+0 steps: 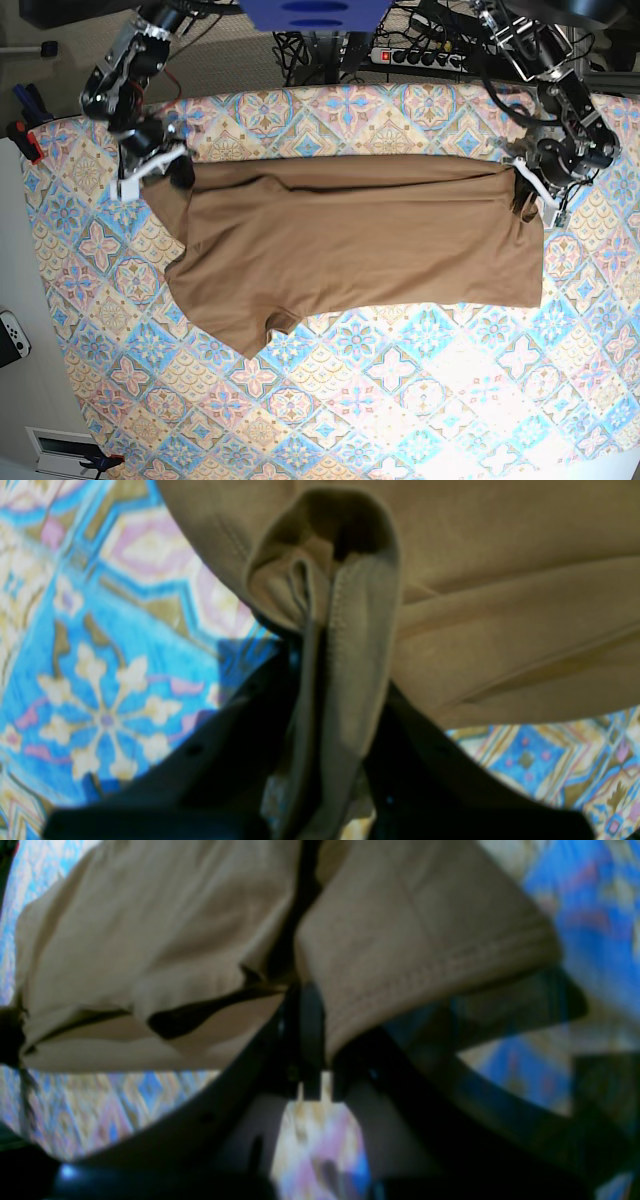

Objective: Layout the t-shirt on the table in an organized manner, then fold the t-shirt properly
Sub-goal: 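Drag the folded shirt edge toward the robot with both grippers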

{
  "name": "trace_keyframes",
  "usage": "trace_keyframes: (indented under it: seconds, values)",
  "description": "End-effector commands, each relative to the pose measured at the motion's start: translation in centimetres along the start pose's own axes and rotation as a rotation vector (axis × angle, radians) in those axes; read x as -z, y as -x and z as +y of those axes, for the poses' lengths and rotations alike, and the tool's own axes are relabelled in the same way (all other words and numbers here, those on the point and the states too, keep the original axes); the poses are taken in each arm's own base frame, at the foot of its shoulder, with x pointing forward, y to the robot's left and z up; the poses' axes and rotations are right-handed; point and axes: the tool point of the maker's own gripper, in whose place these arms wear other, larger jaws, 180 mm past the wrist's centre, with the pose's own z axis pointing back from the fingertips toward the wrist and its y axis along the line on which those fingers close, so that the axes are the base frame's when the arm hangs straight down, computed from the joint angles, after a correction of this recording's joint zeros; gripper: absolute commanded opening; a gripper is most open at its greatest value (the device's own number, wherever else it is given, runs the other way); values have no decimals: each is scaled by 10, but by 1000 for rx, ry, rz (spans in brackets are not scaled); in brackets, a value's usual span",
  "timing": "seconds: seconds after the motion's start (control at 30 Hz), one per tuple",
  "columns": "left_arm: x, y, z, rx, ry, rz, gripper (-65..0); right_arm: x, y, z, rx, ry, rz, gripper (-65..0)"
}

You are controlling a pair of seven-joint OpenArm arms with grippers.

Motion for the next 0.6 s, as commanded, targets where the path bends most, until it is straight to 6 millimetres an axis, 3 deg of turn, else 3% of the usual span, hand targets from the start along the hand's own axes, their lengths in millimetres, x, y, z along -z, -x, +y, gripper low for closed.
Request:
trace_keyframes:
  seconds: [0.0,0.3,0.57]
  values:
    - [-9,56,24,34,-106,257,-650,-7,-13,-2,-23,9,-43,-650]
    - [-17,88,23,41,-108,322,-650,-26,7,-7,-42,46,-8,-650]
    - [-43,99,19,107,-152,325,-650,-28,13,-9,-35,50,3,-650]
